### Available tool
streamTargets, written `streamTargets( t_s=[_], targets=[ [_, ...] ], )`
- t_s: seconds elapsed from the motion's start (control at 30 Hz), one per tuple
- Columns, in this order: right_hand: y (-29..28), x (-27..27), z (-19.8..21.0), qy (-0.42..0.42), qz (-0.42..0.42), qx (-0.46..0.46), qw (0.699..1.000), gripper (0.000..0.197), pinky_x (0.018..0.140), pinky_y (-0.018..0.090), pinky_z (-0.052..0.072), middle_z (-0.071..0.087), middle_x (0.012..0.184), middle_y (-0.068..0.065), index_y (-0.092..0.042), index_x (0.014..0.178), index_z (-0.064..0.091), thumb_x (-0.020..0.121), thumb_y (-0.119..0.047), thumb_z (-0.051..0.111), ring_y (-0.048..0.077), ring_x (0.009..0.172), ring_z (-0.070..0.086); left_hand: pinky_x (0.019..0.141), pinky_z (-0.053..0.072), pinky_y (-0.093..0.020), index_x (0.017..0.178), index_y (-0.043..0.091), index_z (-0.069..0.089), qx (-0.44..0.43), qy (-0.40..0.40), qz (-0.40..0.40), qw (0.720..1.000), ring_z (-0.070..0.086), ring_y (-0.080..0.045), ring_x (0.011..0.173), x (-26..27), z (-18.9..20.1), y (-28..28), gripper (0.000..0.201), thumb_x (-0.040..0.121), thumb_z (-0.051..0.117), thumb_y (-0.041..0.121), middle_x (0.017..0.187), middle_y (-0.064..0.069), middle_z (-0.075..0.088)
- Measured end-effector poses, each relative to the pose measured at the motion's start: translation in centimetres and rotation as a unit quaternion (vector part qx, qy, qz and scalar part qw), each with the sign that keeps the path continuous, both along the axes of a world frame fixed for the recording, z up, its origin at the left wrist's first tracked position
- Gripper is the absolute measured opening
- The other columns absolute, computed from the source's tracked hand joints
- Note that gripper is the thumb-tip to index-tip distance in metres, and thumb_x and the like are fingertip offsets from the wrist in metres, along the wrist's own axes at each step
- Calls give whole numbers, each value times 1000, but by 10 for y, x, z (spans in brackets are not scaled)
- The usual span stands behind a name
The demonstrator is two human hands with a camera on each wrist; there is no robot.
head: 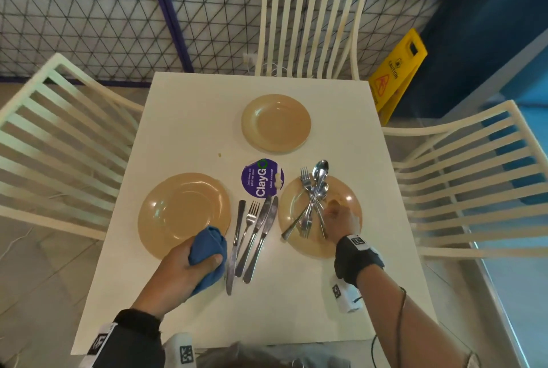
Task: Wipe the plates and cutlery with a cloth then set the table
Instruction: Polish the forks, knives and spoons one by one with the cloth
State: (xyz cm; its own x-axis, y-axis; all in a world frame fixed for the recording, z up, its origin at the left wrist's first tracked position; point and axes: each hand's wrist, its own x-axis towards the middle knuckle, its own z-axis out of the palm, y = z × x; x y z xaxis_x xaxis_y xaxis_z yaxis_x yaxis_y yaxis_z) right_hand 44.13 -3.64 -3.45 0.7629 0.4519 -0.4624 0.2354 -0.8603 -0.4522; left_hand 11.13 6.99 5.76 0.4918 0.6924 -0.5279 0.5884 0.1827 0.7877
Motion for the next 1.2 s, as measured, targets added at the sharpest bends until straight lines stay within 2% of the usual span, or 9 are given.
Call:
streamTargets(
  t_s=[0.1,0.3,0.43,0.5,0.67,0.83,0.97,1.07,1.2],
  targets=[
    [3,5,1,-9,21,-14,1000,18,67,29,44,66,83,3,-22,87,63,95,-19,48,24,72,61,90,51,-29,120,29,62,-1,-3,-7,1000,68,-8,105,16,2,-8,32,91,74,26,111,7,73],
    [17,12,-9,-27,101,-52,993,15,75,34,55,69,94,2,-18,96,70,94,-23,56,24,81,67,99,51,-35,125,28,60,8,7,-5,1000,66,-9,109,50,9,-29,38,90,74,30,116,7,71],
    [16,12,-16,-30,131,-57,989,16,75,33,52,66,102,2,-19,106,68,95,-26,60,22,85,65,80,57,-24,121,24,61,-6,-1,13,1000,71,-6,95,75,16,-45,31,93,72,21,108,3,73],
    [15,14,-18,-2,133,-51,990,16,81,36,56,66,102,3,-18,104,69,94,-25,59,22,85,64,83,57,-24,124,24,61,-12,-10,33,999,71,-4,96,85,18,-50,33,93,72,21,109,3,74],
    [1,19,2,111,137,52,983,15,62,17,45,65,80,-5,-13,91,76,95,-20,63,8,71,60,110,46,-49,133,31,58,-66,-54,98,992,64,-16,120,111,16,-51,67,73,79,53,123,6,71],
    [-25,17,50,220,161,216,938,19,67,23,46,70,79,5,-7,87,74,95,-22,65,9,68,60,104,51,-50,127,20,63,-127,-116,172,970,70,-25,113,164,15,-49,44,89,75,36,119,-6,74],
    [-42,16,81,226,187,282,914,26,62,26,39,51,64,0,0,73,60,96,-12,60,10,61,44,85,58,-40,127,8,64,-176,-162,208,948,73,-27,107,210,17,-54,34,98,64,26,117,-14,74],
    [-60,15,106,205,198,286,915,35,58,24,34,44,56,-10,-8,62,56,97,-14,60,8,56,39,78,58,-36,117,1,69,-172,-165,242,940,73,-29,99,235,24,-48,29,96,68,20,113,-18,75],
    [-85,22,137,213,195,285,914,50,50,10,31,45,43,-17,-29,53,53,100,-11,58,1,44,39,90,56,-48,112,-5,69,-108,-198,259,939,72,-36,91,258,38,-31,32,93,72,20,104,-23,75]
  ],
)
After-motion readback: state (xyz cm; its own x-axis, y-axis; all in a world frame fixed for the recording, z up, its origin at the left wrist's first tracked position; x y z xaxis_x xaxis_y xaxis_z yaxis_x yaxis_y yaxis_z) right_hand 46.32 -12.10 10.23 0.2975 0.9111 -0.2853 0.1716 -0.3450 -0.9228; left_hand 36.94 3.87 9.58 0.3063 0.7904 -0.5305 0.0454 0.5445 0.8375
